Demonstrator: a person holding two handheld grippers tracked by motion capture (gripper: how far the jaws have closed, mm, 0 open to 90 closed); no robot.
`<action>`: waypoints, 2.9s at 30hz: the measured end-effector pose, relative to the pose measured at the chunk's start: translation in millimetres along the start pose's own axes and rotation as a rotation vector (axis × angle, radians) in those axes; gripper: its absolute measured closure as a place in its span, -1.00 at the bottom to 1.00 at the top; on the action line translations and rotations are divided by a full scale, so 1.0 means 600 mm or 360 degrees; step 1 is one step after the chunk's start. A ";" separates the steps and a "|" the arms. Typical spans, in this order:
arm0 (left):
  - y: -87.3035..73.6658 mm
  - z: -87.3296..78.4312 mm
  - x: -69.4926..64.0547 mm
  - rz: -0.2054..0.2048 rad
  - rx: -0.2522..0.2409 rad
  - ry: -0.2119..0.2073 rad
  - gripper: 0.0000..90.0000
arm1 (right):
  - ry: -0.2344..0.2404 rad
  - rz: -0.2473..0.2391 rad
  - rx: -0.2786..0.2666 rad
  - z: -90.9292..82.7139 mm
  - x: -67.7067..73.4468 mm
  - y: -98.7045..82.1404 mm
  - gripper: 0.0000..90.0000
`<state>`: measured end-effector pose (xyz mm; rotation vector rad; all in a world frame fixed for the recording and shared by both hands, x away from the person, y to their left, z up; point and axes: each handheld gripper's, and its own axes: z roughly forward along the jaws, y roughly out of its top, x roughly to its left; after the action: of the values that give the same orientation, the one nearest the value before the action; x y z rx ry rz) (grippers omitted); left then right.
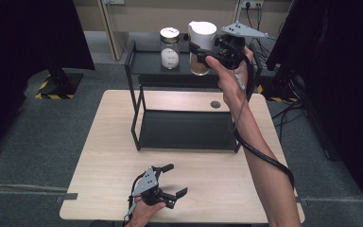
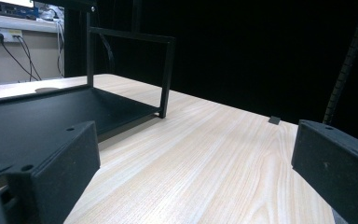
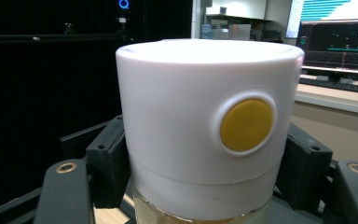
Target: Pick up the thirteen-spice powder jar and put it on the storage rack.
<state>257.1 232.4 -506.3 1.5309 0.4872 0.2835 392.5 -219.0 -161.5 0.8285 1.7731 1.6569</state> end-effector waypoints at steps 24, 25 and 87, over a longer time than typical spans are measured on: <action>-0.001 -0.001 0.000 0.0001 -0.0005 -0.0009 -0.99 | -0.0177 0.0033 0.0019 0.072 -0.016 -0.018 -0.32; -0.001 -0.001 0.000 0.0003 -0.0005 -0.0009 -0.99 | -0.0180 0.0035 0.0018 0.074 -0.015 -0.019 -0.32; -0.002 0.001 -0.002 -0.0002 -0.0004 -0.0012 -0.99 | -0.0034 -0.0016 -0.0021 -0.030 0.032 -0.078 -0.99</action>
<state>256.2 231.4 -507.4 1.5289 0.4815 0.2770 363.6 -217.6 -206.9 0.8271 1.7470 1.6459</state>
